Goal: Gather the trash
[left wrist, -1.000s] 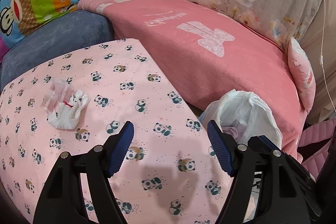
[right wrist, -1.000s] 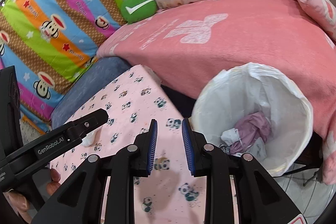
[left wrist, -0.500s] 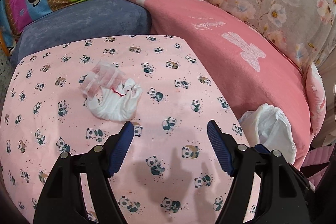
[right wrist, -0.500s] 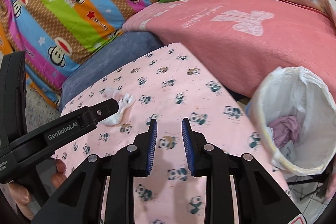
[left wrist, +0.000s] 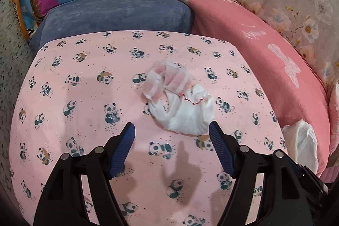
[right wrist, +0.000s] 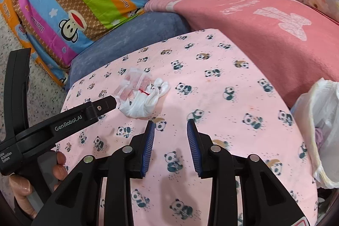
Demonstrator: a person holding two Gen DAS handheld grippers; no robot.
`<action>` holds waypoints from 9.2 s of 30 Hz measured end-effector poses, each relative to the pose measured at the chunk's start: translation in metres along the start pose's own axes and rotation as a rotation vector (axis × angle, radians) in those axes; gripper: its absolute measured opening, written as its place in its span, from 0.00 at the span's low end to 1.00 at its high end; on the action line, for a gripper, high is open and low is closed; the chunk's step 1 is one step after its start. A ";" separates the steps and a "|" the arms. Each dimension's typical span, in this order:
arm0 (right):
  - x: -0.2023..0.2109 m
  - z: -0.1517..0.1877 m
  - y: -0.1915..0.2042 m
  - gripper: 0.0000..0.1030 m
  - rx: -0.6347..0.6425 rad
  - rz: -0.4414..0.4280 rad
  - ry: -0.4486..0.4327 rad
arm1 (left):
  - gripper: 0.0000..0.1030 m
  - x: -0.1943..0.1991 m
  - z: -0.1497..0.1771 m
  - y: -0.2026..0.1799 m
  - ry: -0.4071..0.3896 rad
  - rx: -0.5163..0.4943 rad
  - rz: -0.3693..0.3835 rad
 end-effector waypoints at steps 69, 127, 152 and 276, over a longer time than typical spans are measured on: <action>0.035 0.015 -0.032 0.07 -0.082 0.006 -0.054 | 0.11 0.031 0.034 -0.075 0.030 -0.136 0.192; 0.169 0.036 -0.328 0.07 -0.528 0.189 -0.294 | 0.12 0.000 0.120 -0.365 0.148 -0.688 0.340; 0.151 0.028 -0.333 0.20 -0.501 0.200 -0.250 | 0.69 -0.015 0.097 -0.333 0.087 -0.588 0.246; 0.171 0.084 -0.290 0.96 -0.194 0.501 -0.102 | 0.93 0.014 0.135 -0.274 0.022 -0.539 0.047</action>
Point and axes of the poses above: each gripper's, at about its wrist camera, not at the fingertips, and x roughly against the way its jaws point, y to its left, z to its underside, the point moved 7 cm from there along -x, roughly the way its jaws point, and after that the axes turned 5 degrees about z, right-handed, at the moved point
